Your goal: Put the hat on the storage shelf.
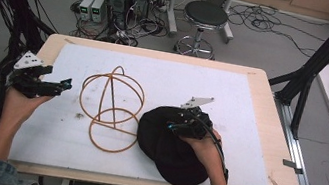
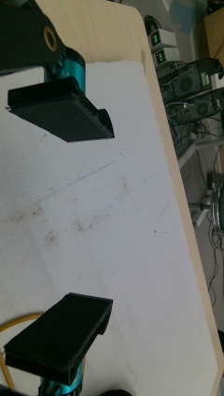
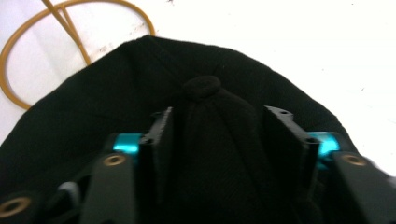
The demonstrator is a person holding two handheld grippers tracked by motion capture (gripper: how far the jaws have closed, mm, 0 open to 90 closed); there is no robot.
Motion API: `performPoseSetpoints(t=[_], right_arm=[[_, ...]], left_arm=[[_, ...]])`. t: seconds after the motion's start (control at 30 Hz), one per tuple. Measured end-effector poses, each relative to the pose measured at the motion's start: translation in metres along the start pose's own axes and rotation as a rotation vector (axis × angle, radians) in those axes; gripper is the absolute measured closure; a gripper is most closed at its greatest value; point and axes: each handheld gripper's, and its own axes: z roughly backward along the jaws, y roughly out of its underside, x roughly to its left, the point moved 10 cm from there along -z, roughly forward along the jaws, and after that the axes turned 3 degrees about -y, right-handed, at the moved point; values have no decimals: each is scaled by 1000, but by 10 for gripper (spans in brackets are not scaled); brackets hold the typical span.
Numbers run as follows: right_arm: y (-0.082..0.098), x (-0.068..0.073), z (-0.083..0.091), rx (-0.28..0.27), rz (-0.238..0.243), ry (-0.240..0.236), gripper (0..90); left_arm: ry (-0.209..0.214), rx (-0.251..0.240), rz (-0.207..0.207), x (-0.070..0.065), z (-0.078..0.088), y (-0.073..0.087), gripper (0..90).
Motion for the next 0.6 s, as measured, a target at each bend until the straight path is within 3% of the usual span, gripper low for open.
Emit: performPoseSetpoints(t=[0.33, 0.6], right_arm=[[-3, 1, 5, -19, 17, 7, 715], [-9, 1, 16, -67, 28, -4, 763]], left_arm=[[-3, -2, 0, 1, 1, -1, 159], [-2, -6, 1, 1, 2, -2, 159]])
